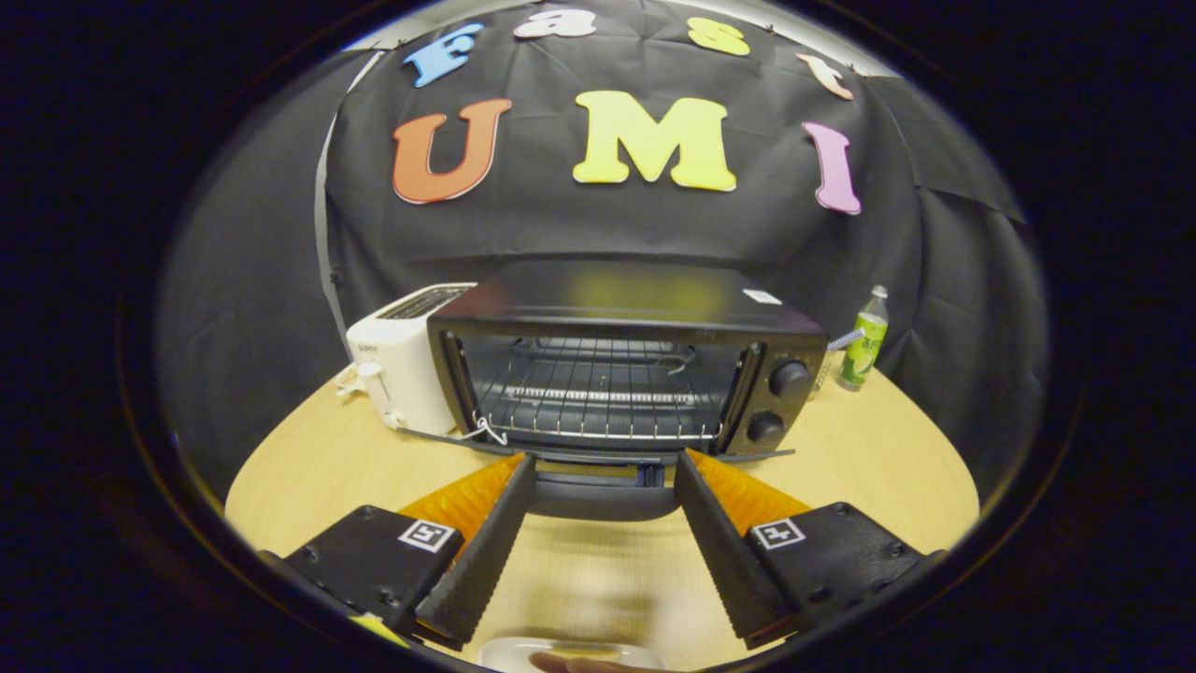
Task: Open the toaster oven, put the food inside, and close the toaster oven door.
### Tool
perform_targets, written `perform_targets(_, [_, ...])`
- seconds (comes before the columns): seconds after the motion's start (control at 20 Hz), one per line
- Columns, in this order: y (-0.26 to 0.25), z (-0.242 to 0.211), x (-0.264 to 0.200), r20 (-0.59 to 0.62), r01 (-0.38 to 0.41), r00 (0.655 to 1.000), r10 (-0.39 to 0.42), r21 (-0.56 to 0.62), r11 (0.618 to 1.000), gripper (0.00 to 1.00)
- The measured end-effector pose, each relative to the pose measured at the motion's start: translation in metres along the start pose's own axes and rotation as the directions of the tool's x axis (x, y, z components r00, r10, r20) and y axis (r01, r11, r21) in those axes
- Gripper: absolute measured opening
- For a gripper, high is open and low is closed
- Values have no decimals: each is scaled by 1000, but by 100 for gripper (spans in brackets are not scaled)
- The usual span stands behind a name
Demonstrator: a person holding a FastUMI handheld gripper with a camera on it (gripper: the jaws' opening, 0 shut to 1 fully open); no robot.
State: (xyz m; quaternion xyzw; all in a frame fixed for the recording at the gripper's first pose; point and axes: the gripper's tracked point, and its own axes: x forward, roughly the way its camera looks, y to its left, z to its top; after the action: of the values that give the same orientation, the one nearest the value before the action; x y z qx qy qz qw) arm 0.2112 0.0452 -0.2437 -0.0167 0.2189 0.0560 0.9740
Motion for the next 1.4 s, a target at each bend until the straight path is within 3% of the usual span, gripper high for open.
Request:
perform_targets(0.2, [-4,-23,-9,-34,28,999,-31,-68,997,99])
perform_targets(0.5, [-2,-52,-7,-64,59,996,-63,-73,996,98])
perform_targets(0.75, [-2,-97,-2,-207,42,978,-37,16,999,98])
perform_targets(0.8, [0,-91,14,-133,37,991,-33,28,999,97])
perform_targets(0.95, [3,-90,-1,-149,-16,989,16,4,1000,96])
perform_targets(1.15, [2,-100,-40,-142,-72,986,88,111,991,96])
perform_targets(1.4, [-12,-126,-102,-62,-12,998,17,79,997,94])
